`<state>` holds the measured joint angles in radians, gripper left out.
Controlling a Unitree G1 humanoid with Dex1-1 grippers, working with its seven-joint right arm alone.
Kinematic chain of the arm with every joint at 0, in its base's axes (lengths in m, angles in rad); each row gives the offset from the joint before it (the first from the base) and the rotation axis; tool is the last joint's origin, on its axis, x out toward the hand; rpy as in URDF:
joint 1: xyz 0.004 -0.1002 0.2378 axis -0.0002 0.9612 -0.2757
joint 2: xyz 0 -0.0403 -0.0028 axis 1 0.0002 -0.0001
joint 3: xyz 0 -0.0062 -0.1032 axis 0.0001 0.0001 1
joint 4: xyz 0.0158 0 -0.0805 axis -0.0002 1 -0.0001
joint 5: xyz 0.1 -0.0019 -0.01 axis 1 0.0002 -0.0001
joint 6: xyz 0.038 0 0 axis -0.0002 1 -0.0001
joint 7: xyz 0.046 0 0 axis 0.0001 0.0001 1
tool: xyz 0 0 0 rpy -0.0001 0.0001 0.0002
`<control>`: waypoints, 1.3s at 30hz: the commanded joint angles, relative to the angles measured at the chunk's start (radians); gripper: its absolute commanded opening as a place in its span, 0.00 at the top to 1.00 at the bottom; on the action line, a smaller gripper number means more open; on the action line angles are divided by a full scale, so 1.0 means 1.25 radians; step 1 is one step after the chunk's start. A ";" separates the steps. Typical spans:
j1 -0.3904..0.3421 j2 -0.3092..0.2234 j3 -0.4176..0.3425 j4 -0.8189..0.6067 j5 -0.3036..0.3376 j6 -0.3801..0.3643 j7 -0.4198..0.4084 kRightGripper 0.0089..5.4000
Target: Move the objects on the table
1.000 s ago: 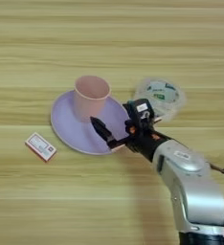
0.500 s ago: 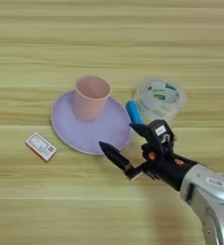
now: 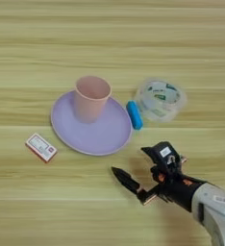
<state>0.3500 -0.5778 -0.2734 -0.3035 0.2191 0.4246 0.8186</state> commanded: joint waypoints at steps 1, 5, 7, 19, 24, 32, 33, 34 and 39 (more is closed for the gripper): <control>-0.014 -0.035 0.024 -0.028 -0.026 -0.042 -0.009 0.01; -0.043 -0.017 0.069 -0.014 -0.037 -0.031 -0.021 0.01; -0.055 -0.007 0.092 -0.012 -0.036 -0.018 -0.027 0.01; -0.153 0.052 0.158 0.026 -0.032 0.081 -0.099 0.01; -0.167 0.063 0.175 0.011 -0.026 0.105 -0.115 0.01; -0.209 0.088 0.177 0.026 -0.014 0.146 -0.148 0.01; -0.214 0.090 0.181 0.028 -0.016 0.147 -0.151 0.01; -0.219 0.093 0.185 0.030 -0.017 0.148 -0.153 0.01; -0.243 0.103 0.196 0.041 -0.016 0.150 -0.159 0.01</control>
<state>0.0887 -0.4360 -0.0283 -0.2407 0.1943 0.6237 0.6388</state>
